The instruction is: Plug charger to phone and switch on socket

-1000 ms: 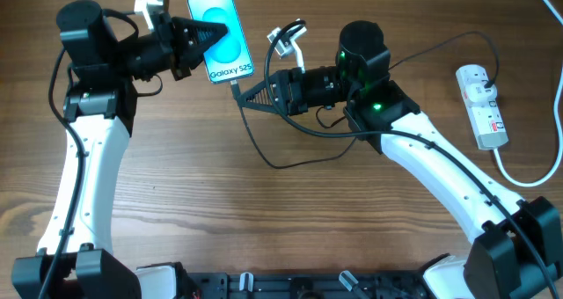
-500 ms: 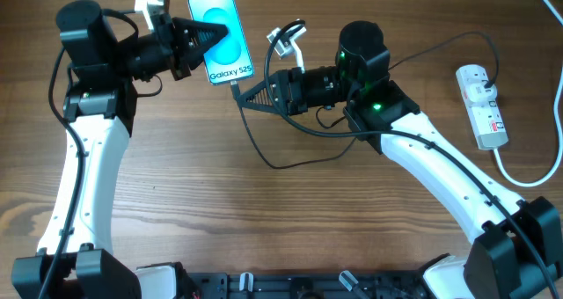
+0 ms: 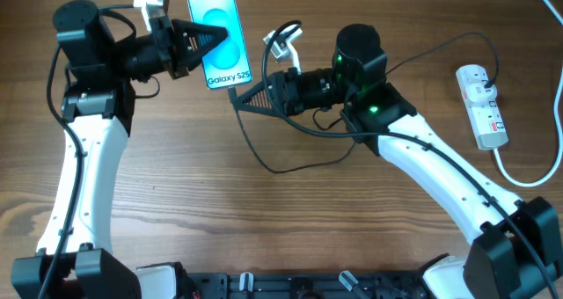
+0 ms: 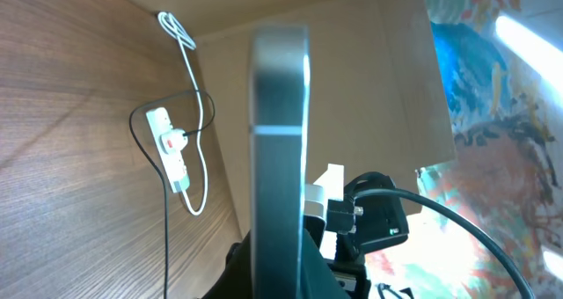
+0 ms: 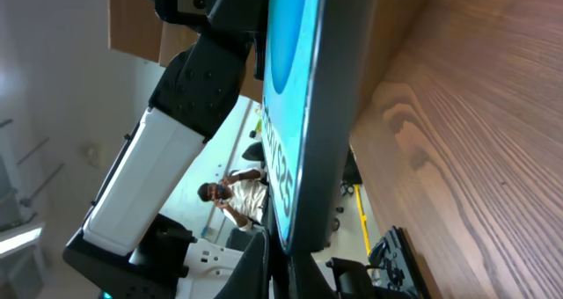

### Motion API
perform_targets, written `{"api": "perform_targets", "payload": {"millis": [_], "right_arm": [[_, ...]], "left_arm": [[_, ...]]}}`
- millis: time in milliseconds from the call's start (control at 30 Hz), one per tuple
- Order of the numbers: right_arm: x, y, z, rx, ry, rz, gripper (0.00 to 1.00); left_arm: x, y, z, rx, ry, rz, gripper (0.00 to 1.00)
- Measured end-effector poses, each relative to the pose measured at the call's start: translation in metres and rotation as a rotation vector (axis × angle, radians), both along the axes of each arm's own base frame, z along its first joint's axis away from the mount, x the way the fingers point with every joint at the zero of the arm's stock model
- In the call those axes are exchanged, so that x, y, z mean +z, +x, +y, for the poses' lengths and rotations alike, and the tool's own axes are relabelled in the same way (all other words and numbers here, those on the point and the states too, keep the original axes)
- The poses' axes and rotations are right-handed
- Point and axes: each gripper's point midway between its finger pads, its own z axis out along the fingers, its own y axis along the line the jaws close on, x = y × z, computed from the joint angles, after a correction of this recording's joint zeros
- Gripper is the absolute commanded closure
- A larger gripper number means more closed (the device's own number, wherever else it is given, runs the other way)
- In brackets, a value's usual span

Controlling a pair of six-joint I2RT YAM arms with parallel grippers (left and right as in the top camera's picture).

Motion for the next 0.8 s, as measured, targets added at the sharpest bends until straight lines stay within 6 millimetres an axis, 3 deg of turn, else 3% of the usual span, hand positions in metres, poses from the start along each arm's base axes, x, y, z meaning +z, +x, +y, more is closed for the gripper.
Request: {"api": "perform_targets", "payload": {"millis": [467,533,667,800], "right_arm": [[0.003,0.01,0.003,-0.065,0.012,-0.029,0.96],[0.003,0.011,0.003,-0.072,0.013,-0.032,0.85],[0.005,0.015,0.003,-0.093,0.017,-0.038,0.83],[0.007,0.019,0.0,-0.105,0.025,-0.051,0.47]], "left_arm": [[-0.001,-0.002,0.001,-0.008,-0.001,0.011,0.96],[-0.001,-0.001,0.001,-0.004,0.001,0.006,0.96],[-0.002,0.003,0.003,0.02,0.008,0.003,0.96],[-0.003,0.005,0.003,0.033,0.013,0.0,0.96]]}}
